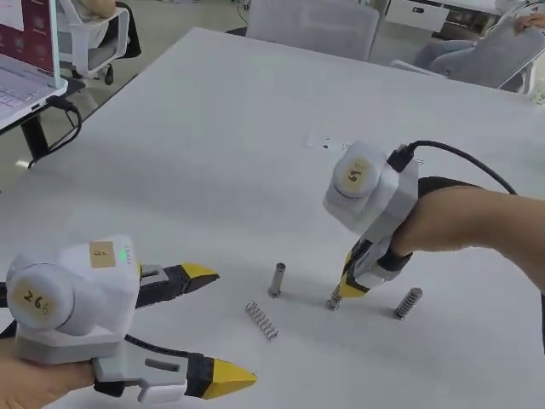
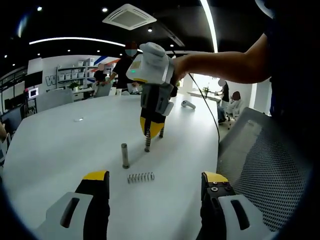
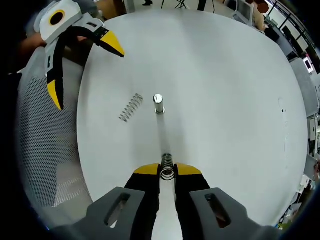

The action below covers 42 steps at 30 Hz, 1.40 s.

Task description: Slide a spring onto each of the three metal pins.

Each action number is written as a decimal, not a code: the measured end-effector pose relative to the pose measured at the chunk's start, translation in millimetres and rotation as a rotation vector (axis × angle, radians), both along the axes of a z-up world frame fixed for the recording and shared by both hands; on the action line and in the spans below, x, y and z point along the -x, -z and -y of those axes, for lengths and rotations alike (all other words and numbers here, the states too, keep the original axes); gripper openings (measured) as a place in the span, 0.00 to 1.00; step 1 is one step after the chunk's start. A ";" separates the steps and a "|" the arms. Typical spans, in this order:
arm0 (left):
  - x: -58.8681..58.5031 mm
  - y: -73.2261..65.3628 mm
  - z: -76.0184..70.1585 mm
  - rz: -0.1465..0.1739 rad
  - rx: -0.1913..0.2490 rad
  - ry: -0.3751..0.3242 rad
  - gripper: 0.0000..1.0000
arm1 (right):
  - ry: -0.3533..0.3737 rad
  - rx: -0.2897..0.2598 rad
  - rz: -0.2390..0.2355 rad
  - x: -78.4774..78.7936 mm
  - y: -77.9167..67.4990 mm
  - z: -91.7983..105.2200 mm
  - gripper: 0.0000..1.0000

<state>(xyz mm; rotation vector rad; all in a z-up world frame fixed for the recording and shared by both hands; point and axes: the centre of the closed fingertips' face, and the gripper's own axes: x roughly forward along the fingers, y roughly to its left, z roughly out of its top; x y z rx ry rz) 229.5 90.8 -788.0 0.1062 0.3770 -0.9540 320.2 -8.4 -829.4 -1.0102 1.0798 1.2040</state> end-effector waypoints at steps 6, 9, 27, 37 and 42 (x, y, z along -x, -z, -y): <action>-0.7 -0.3 0.1 0.001 0.000 -0.001 0.71 | 0.003 0.008 -0.002 -0.7 5.1 -0.3 0.08; -1.4 -0.8 0.0 0.002 0.001 -0.003 0.71 | 0.010 0.012 -0.007 -1.1 8.6 0.0 0.08; -1.2 -0.7 1.9 0.000 -0.003 0.004 0.70 | 0.017 -0.013 0.007 0.2 10.6 0.0 0.10; -0.4 -1.5 2.3 -0.003 -0.005 0.011 0.70 | 0.032 -0.033 0.025 -0.8 4.0 1.7 0.15; -0.3 -2.9 2.5 0.000 -0.006 0.015 0.70 | 0.051 -0.045 0.033 -0.9 -0.6 5.1 0.16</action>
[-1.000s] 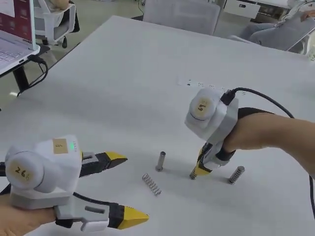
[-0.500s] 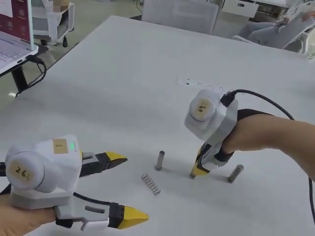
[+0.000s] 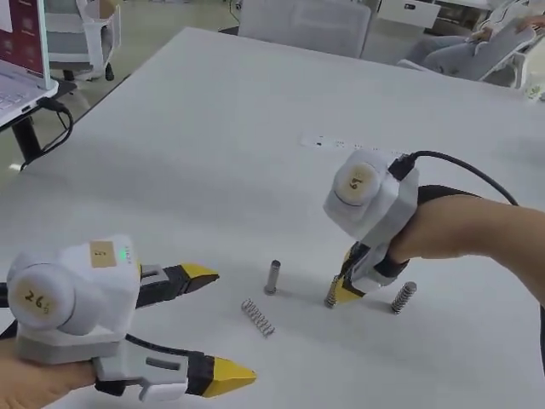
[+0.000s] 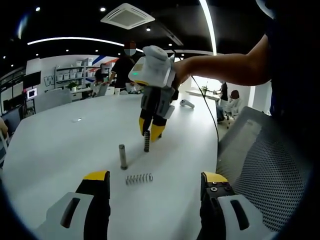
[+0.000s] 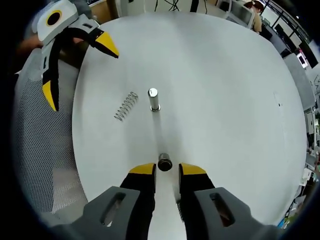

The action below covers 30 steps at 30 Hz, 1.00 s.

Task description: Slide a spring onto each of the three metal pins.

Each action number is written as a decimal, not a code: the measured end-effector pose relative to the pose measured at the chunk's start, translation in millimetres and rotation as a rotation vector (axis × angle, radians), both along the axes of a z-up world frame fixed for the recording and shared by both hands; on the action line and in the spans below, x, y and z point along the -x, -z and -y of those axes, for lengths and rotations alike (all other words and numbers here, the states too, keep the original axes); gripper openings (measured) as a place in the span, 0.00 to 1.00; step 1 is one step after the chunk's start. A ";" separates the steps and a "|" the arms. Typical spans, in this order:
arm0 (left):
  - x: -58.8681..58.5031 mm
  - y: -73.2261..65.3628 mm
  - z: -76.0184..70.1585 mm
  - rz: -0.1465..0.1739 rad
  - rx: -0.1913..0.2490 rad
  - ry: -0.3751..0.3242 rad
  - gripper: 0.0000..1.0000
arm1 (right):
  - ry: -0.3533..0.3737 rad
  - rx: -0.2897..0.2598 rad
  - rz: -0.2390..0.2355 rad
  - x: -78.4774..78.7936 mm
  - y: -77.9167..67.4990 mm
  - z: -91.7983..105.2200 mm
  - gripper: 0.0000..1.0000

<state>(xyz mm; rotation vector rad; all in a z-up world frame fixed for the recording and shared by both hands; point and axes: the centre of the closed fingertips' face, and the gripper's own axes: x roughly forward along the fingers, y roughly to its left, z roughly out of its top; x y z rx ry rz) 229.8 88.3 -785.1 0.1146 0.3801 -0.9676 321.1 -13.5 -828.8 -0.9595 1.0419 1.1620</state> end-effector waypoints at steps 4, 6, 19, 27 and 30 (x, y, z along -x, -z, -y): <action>1.1 -0.1 -0.4 -0.001 -0.004 0.004 0.70 | 0.010 0.001 0.007 1.4 -2.0 5.8 0.16; 1.6 -0.8 -0.2 0.000 -0.005 0.006 0.70 | 0.021 -0.005 0.008 2.1 -3.0 8.3 0.16; 3.3 -1.4 0.7 -0.001 -0.009 0.017 0.70 | 0.061 -0.032 0.000 21.9 -4.1 17.8 0.17; 4.7 -0.4 0.6 -0.006 -0.011 0.022 0.70 | 0.071 -0.066 -0.016 42.0 -5.6 10.7 0.18; 4.7 -0.6 1.5 -0.007 -0.010 0.024 0.70 | 0.071 -0.086 -0.023 50.6 -5.0 4.3 0.18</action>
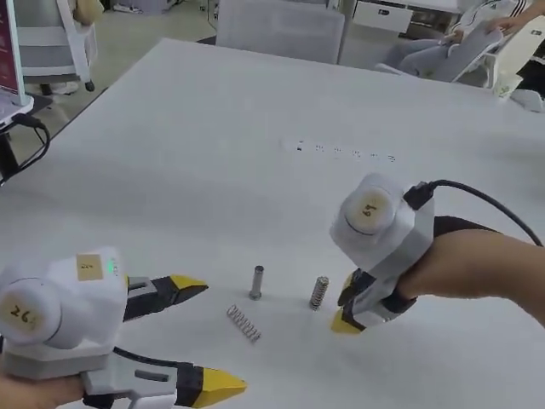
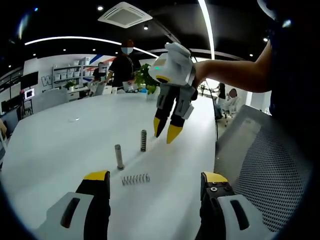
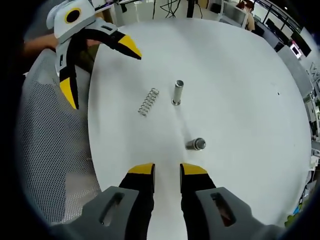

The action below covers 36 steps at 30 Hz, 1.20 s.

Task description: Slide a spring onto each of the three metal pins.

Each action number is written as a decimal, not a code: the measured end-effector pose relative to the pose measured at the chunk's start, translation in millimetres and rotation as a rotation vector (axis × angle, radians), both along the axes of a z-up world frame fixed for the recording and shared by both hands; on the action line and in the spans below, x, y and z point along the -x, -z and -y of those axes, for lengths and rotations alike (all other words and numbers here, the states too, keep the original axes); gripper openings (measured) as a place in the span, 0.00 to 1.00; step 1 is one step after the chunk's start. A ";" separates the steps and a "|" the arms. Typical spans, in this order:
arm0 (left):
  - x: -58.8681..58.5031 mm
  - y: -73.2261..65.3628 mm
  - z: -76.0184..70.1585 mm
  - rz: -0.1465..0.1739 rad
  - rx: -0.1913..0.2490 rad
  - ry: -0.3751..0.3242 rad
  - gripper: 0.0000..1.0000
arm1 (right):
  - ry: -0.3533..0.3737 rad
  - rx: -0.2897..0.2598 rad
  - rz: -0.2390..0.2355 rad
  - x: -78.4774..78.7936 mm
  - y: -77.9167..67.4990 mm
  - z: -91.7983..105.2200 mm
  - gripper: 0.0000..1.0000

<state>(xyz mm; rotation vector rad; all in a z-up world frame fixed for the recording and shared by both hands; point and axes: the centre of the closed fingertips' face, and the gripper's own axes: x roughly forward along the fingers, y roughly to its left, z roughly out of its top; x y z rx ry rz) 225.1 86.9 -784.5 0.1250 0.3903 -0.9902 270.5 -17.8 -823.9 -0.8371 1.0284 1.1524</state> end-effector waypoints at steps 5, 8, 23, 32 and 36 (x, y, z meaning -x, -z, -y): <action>-0.7 -1.3 1.8 0.004 0.001 0.004 0.70 | -0.016 -0.031 -0.022 14.8 3.6 -15.1 0.18; -1.0 -1.4 1.2 0.007 -0.001 0.004 0.70 | -0.023 -0.048 -0.031 21.8 5.2 -25.8 0.18; -0.6 -1.2 -1.3 0.011 -0.001 -0.008 0.70 | -0.057 -0.086 -0.031 28.3 9.8 -57.8 0.18; -2.7 0.1 -2.4 0.011 0.001 -0.021 0.69 | -0.047 -0.102 -0.025 20.5 16.6 -73.6 0.18; -3.5 0.8 -3.0 0.010 0.001 -0.026 0.69 | -0.026 -0.104 -0.006 13.9 20.4 -78.4 0.19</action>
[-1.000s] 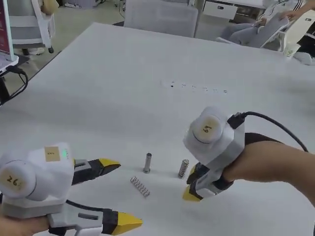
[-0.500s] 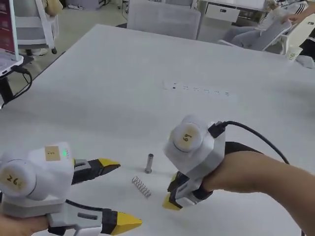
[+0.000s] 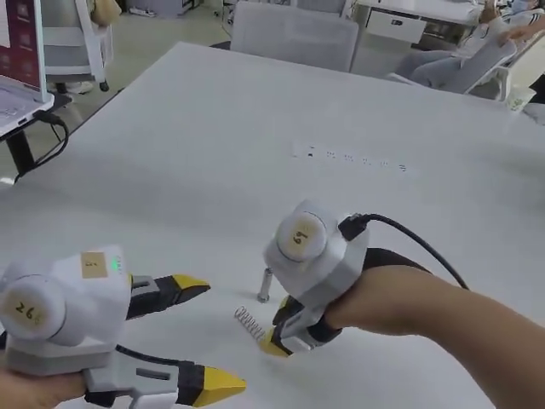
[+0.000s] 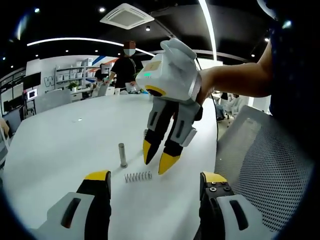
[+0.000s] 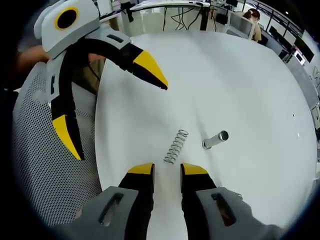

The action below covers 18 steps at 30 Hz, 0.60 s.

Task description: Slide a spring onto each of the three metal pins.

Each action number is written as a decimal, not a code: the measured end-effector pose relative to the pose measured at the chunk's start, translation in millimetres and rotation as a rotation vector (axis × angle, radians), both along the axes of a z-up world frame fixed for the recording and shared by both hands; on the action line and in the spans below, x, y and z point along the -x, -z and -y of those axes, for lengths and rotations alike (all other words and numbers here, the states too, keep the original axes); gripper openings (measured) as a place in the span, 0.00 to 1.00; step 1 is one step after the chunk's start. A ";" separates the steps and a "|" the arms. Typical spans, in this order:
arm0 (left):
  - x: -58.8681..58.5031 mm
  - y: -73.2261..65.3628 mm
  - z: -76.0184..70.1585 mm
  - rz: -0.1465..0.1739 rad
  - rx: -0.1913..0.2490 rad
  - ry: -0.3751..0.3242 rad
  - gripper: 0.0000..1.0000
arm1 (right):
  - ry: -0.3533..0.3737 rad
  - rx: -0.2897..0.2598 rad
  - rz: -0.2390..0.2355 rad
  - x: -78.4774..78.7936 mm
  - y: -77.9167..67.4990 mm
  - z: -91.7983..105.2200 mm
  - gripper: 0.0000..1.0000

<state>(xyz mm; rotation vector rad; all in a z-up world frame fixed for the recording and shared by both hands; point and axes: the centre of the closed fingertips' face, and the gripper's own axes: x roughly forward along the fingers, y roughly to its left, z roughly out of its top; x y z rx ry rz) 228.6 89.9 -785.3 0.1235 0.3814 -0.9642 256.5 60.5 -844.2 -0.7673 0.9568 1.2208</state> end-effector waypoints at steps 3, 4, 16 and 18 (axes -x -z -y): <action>0.1 0.8 0.1 -0.001 -0.001 0.000 0.68 | 0.017 -0.007 -0.007 -1.4 2.6 -3.6 0.19; -0.3 1.2 -0.1 0.000 -0.002 -0.001 0.68 | 0.020 -0.006 -0.008 -1.7 3.8 -4.0 0.19; -1.2 2.8 -1.8 0.001 -0.003 -0.009 0.68 | 0.095 -0.020 -0.018 -8.9 17.1 -6.8 0.17; -1.2 3.1 -1.5 0.000 -0.003 -0.009 0.67 | 0.099 -0.013 -0.016 -8.6 19.8 -5.5 0.17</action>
